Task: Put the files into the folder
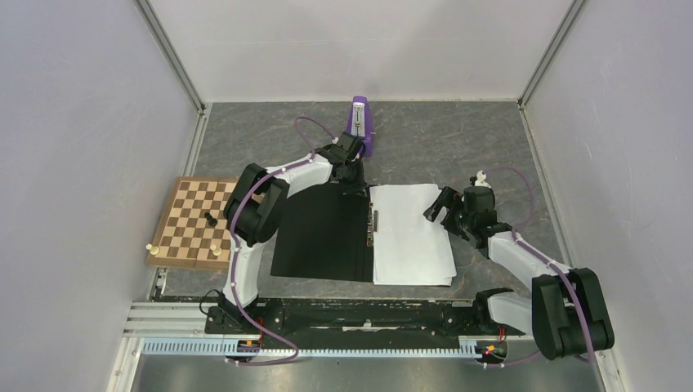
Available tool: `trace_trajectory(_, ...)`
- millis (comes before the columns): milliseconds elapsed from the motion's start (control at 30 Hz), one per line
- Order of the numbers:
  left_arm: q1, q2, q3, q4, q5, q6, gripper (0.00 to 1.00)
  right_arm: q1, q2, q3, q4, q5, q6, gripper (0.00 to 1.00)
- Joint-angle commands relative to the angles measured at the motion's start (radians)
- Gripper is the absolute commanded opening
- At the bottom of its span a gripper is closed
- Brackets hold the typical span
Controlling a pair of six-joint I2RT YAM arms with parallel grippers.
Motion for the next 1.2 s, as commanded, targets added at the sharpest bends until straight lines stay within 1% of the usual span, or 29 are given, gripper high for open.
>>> trace_trajectory(0, 0.006, 0.029, -0.009, -0.012, -0.027, 0.034, 0.02, 0.01, -0.083, 0.02, -0.183, 0.063, -0.081, 0.98)
trace_trajectory(233, 0.006, 0.03, -0.019, 0.005, -0.023, 0.019, 0.02, 0.067, -0.253, -0.024, -0.341, 0.073, -0.098, 0.98)
trace_trajectory(433, 0.007, 0.034, -0.017, 0.006, -0.022, 0.019, 0.02, 0.153, -0.34, -0.039, -0.468, 0.195, -0.067, 0.98)
trace_trajectory(567, 0.008, 0.033, -0.017, 0.008, -0.021, 0.017, 0.02, 0.173, -0.382, -0.05, -0.514, 0.219, -0.054, 0.9)
trace_trajectory(633, 0.007, 0.033, -0.017, 0.008, -0.021, 0.017, 0.02, 0.183, -0.397, -0.055, -0.527, 0.22, -0.049, 0.82)
trace_trajectory(667, 0.007, 0.034, -0.017, 0.008, -0.02, 0.017, 0.02, 0.19, -0.405, -0.058, -0.534, 0.218, -0.047, 0.79)
trace_trajectory(967, 0.008, 0.037, -0.018, 0.013, -0.015, 0.014, 0.02, 0.244, -0.444, -0.054, -0.572, 0.192, -0.023, 0.75)
trace_trajectory(1100, 0.011, 0.039, -0.021, 0.014, -0.015, 0.014, 0.02, 0.267, -0.453, -0.028, -0.614, 0.21, -0.023, 0.69)
trace_trajectory(1167, 0.011, 0.04, -0.022, 0.014, -0.016, 0.014, 0.02, 0.275, -0.458, -0.022, -0.632, 0.216, -0.024, 0.68)
